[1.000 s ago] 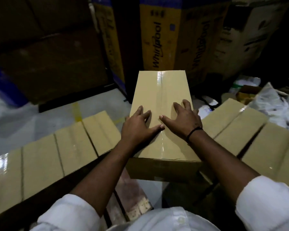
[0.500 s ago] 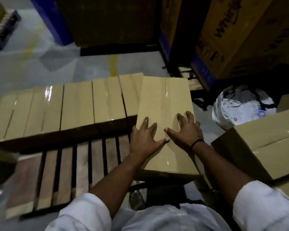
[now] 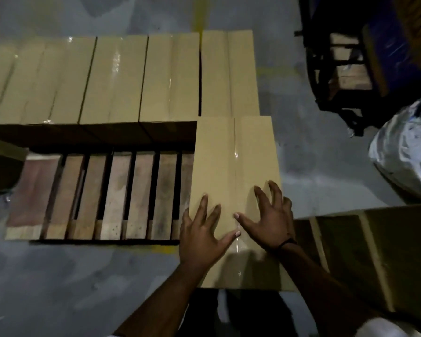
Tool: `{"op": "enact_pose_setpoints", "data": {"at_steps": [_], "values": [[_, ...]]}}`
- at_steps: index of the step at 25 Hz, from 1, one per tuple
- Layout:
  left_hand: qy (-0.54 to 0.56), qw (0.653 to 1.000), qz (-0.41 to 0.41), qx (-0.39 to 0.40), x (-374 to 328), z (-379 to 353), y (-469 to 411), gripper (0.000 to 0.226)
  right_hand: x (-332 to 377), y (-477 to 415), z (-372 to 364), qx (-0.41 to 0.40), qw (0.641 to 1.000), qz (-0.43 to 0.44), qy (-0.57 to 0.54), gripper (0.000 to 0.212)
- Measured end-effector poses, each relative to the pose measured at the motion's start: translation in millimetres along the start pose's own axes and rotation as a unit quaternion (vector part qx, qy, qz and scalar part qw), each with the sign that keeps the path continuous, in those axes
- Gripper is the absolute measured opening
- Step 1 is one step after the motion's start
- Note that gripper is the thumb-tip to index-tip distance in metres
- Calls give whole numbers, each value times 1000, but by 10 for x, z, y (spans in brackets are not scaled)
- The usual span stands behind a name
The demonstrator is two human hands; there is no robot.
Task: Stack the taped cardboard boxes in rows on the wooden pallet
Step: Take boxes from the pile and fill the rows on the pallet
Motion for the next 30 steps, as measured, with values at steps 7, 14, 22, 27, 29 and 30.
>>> {"op": "enact_pose_setpoints", "data": {"at_steps": [7, 14, 22, 27, 29, 30], "values": [[-27, 999, -6, -27, 509, -995, -640, 89, -481, -821, -972, -9, 1000, 29, -2, 97], [-21, 999, -30, -8, 594, -1223, -1126, 93, -709, -1253, -1085, -27, 999, 37, -4, 97], [-28, 998, -28, 55, 840, -1214, -1323, 94, -717, -1466, -1203, 69, 996, 62, 16, 97], [-25, 995, -31, 87, 878, -1197, -1303, 92, -691, -1461, -1224, 76, 995, 57, 22, 96], [-23, 994, -36, 104, 880, -1187, -1284, 91, -688, -1426, -1219, 85, 995, 47, 29, 96], [-26, 993, -39, 110, 880, -1180, -1261, 91, -675, -1392, -1224, 88, 995, 41, 32, 97]]}}
Point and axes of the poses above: each hand's wrist, its own y-axis away from the middle knuckle, its own z-axis out of the back of the hand, x = y × z, the point moved 3 cm from there along -y, towards the middle knuckle, and after that the axes turned 11 degrees about x, right-handed, at the moved point
